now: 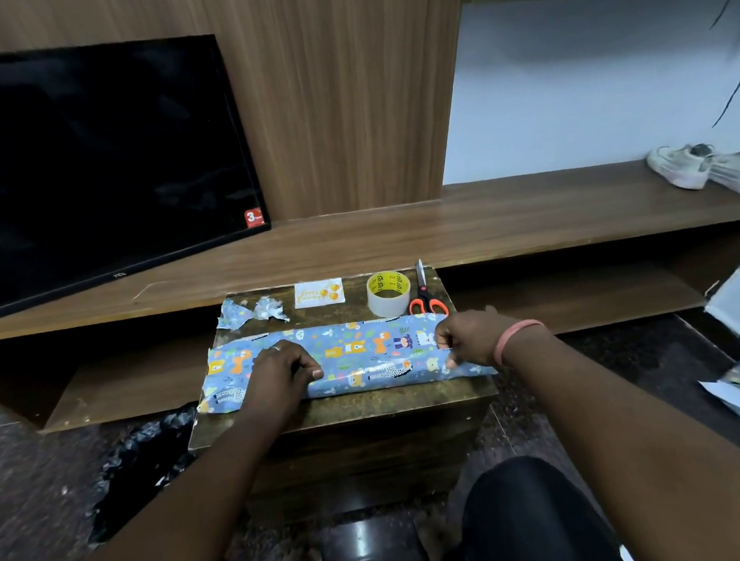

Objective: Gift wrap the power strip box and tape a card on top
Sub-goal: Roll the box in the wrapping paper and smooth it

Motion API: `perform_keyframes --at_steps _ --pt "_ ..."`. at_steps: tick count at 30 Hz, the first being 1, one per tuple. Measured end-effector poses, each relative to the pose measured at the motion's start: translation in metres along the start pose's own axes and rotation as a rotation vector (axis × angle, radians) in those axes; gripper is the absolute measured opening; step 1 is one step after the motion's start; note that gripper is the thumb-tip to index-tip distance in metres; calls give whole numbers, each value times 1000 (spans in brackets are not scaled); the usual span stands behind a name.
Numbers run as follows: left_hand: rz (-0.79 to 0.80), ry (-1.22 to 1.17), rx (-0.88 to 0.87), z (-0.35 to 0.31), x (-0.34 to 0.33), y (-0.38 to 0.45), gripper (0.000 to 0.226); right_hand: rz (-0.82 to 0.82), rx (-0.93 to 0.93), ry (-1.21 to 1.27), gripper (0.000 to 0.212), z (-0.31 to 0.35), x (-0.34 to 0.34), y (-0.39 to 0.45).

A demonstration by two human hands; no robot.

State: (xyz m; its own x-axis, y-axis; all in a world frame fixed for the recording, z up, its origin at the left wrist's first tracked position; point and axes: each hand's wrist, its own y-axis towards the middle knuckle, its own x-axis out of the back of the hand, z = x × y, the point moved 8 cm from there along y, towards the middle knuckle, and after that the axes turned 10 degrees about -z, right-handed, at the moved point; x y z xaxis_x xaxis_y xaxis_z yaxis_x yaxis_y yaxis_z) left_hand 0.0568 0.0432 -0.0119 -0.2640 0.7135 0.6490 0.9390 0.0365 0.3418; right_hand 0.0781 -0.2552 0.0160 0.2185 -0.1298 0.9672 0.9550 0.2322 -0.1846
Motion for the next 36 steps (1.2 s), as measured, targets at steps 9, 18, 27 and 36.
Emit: perform_keyframes --at_steps 9,18,27,36 --pt "123 98 62 -11 -8 6 45 -463 187 177 35 92 -7 5" --pt "132 176 175 -16 -12 11 35 -405 123 111 58 89 -47 21" --pt "525 718 57 -20 -33 21 79 -445 66 300 36 79 -31 34" --pt "484 672 38 -17 -40 32 79 -764 -619 705 19 -32 17 88"
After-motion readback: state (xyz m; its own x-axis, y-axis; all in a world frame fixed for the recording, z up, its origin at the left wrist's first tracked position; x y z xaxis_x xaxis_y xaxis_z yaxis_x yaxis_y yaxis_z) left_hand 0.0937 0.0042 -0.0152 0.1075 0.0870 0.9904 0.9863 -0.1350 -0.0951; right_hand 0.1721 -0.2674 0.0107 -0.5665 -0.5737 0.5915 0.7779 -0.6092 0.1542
